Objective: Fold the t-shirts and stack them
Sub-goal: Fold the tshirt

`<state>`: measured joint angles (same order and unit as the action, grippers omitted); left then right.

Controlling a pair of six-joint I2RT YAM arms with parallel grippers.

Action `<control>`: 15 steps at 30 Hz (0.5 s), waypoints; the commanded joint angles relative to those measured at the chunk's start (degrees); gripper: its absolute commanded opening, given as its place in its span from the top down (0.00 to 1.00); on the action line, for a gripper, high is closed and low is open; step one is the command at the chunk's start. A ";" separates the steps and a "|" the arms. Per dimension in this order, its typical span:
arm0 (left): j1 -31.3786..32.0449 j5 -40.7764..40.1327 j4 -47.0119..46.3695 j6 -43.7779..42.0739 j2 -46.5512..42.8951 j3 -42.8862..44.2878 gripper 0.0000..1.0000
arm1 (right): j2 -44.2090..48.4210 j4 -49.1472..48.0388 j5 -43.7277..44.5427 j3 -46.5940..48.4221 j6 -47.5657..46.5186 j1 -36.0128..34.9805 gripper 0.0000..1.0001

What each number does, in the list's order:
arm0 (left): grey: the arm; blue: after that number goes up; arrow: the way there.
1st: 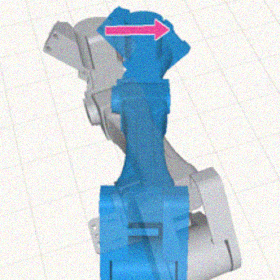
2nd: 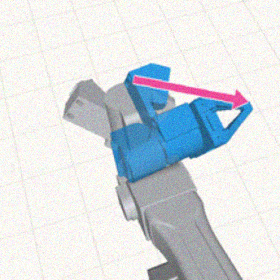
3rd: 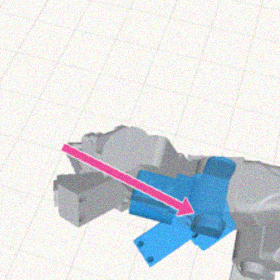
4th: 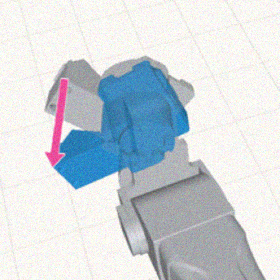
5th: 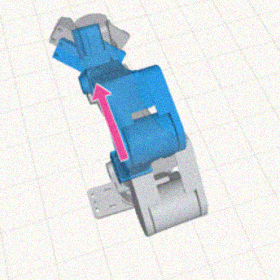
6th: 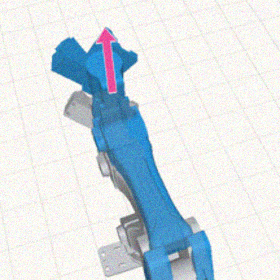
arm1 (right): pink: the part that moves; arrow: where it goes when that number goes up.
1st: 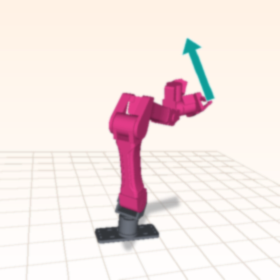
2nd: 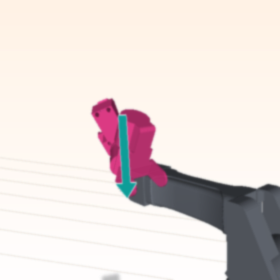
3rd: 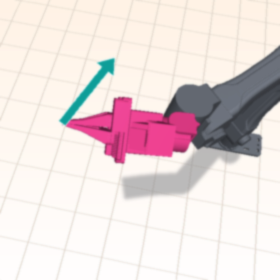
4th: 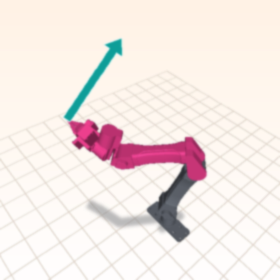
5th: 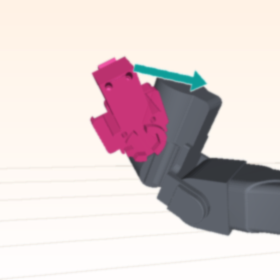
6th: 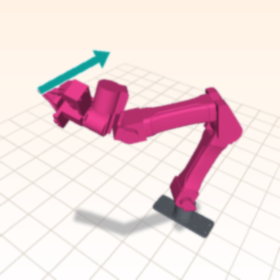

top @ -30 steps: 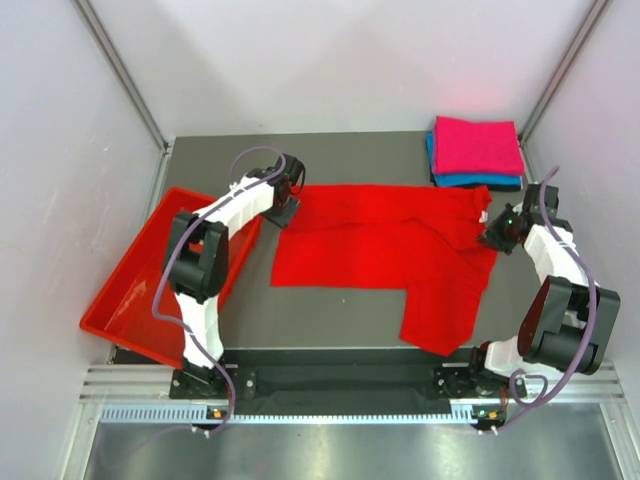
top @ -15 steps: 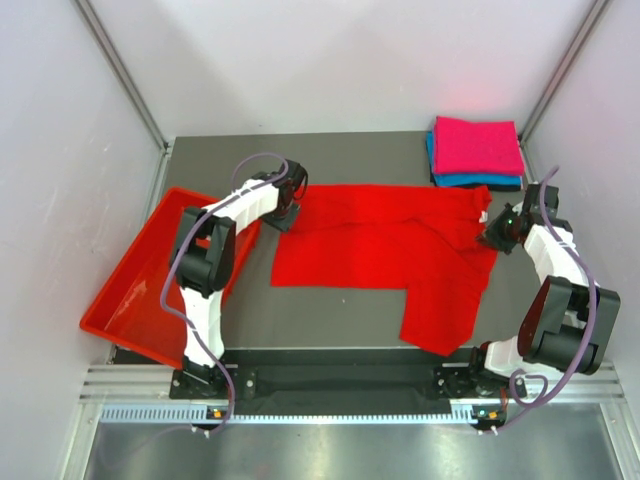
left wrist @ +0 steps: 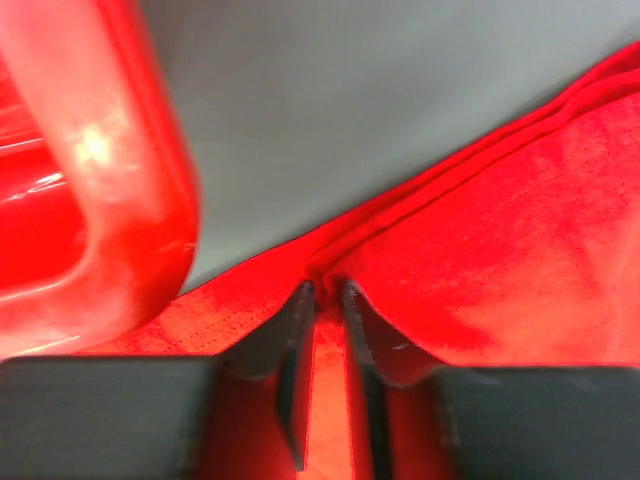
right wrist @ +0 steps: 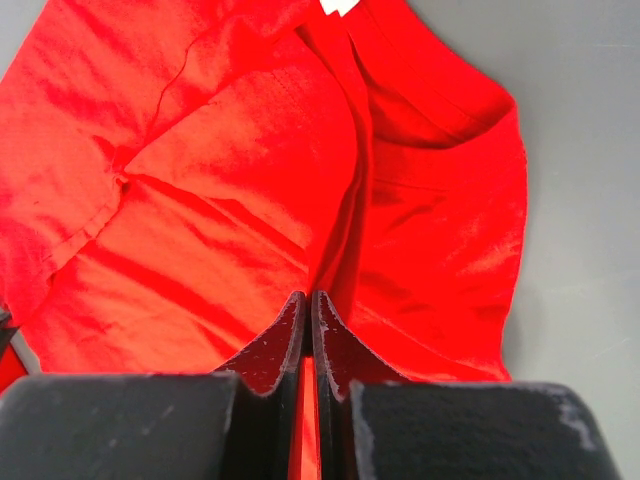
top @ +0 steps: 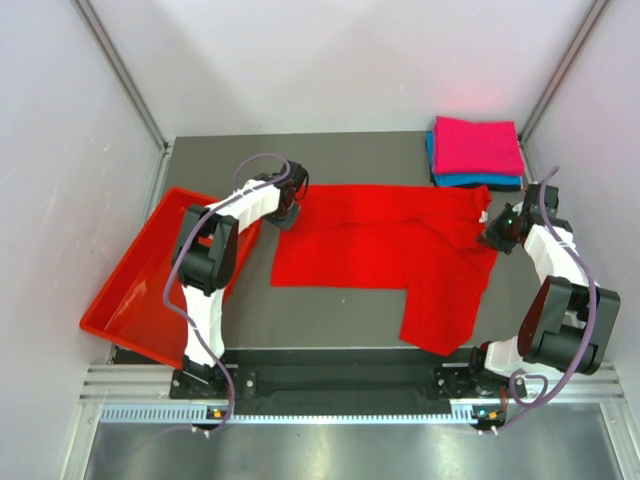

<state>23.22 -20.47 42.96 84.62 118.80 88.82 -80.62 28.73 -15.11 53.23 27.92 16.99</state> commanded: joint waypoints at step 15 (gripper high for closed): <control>-1.25 -1.77 -7.01 -10.25 -2.79 4.95 1.00 | 1.08 2.73 2.10 14.50 1.25 -0.29 1.00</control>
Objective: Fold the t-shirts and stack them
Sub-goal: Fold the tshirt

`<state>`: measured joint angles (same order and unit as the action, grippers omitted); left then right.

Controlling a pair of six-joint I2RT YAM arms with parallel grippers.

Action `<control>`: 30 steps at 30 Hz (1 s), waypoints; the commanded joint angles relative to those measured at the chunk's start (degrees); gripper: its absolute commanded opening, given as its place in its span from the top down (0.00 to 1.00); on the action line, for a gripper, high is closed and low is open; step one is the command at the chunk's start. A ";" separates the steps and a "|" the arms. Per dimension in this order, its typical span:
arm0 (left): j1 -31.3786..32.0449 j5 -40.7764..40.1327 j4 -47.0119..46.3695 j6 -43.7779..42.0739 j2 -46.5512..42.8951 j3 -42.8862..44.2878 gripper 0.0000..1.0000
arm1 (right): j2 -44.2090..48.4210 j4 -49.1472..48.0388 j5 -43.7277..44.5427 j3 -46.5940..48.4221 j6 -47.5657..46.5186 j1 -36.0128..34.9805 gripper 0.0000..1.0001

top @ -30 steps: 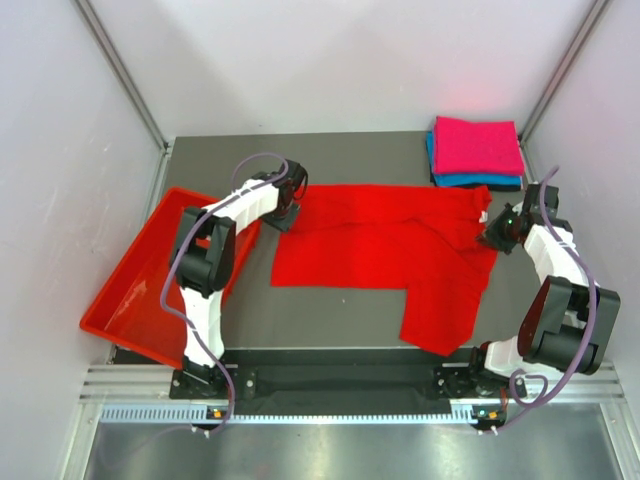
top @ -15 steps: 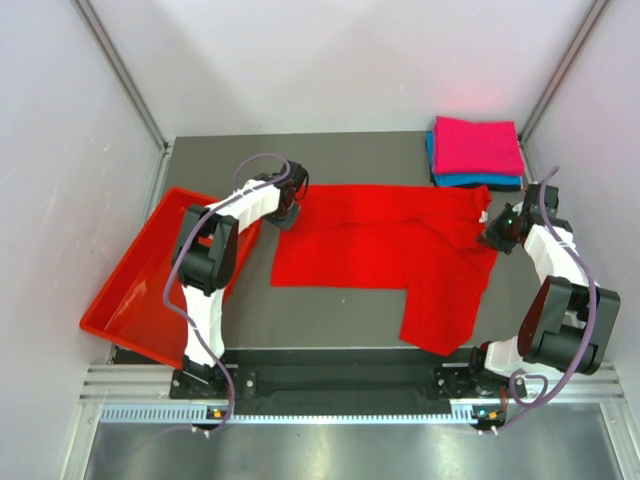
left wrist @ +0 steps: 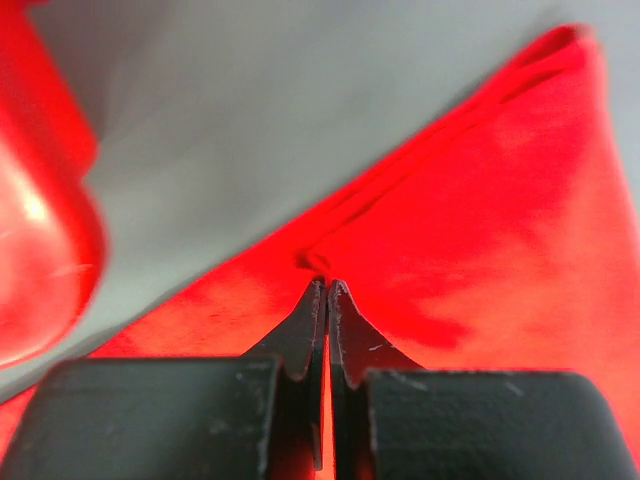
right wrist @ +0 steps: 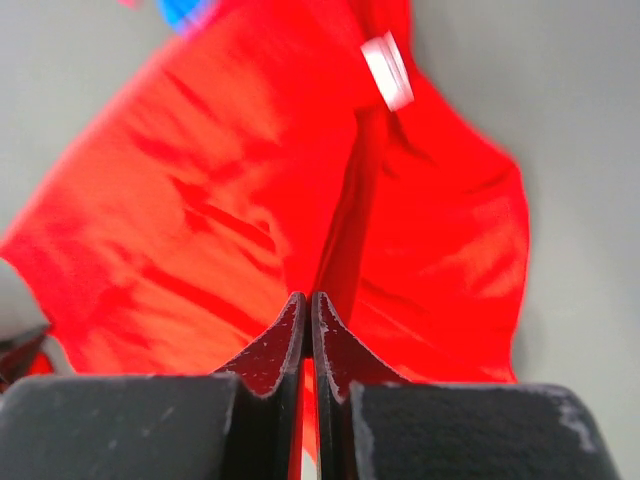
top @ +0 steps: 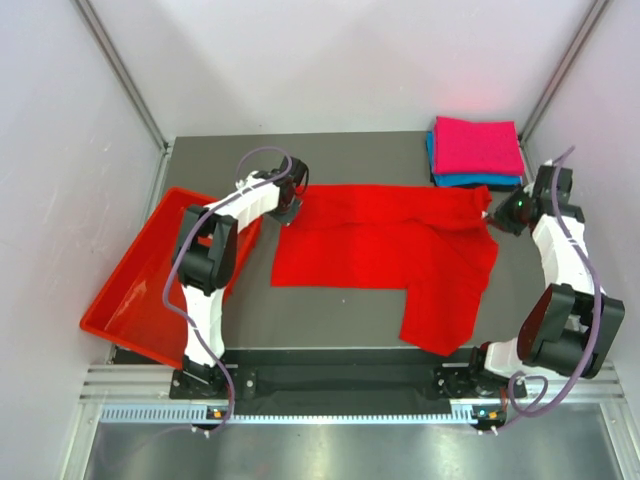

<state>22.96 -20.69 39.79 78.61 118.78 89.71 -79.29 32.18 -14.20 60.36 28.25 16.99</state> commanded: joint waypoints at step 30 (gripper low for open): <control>-11.89 17.35 -33.99 -17.70 9.71 21.11 1.00 | -25.30 -25.33 -12.35 39.13 -9.26 -1.88 1.00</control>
<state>11.40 -5.10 11.22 62.28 128.53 107.28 -103.98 12.45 -27.42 95.98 22.81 15.88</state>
